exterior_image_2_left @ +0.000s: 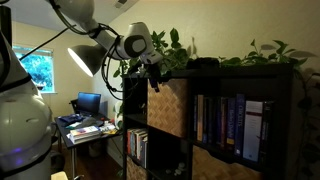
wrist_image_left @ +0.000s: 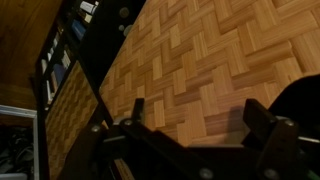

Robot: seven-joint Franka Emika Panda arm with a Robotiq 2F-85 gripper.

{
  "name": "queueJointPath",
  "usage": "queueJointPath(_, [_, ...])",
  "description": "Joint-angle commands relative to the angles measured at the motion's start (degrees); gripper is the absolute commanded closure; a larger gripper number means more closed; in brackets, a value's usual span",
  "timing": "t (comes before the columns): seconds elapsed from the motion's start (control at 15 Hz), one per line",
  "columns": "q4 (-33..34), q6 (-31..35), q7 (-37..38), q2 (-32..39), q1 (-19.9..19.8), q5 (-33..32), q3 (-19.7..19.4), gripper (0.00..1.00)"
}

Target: Open the top drawer, put the objects on the counter in, then close the drawer

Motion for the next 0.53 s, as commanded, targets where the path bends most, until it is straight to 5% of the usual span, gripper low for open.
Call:
queueJointPath(0.0, [0.3, 1.7, 2.5, -0.3, -0.2, -0.3, 0.5, 0.00])
queueJointPath(0.47, [0.3, 5.7, 5.2, -0.4, -1.0, -1.2, 1.4, 0.00])
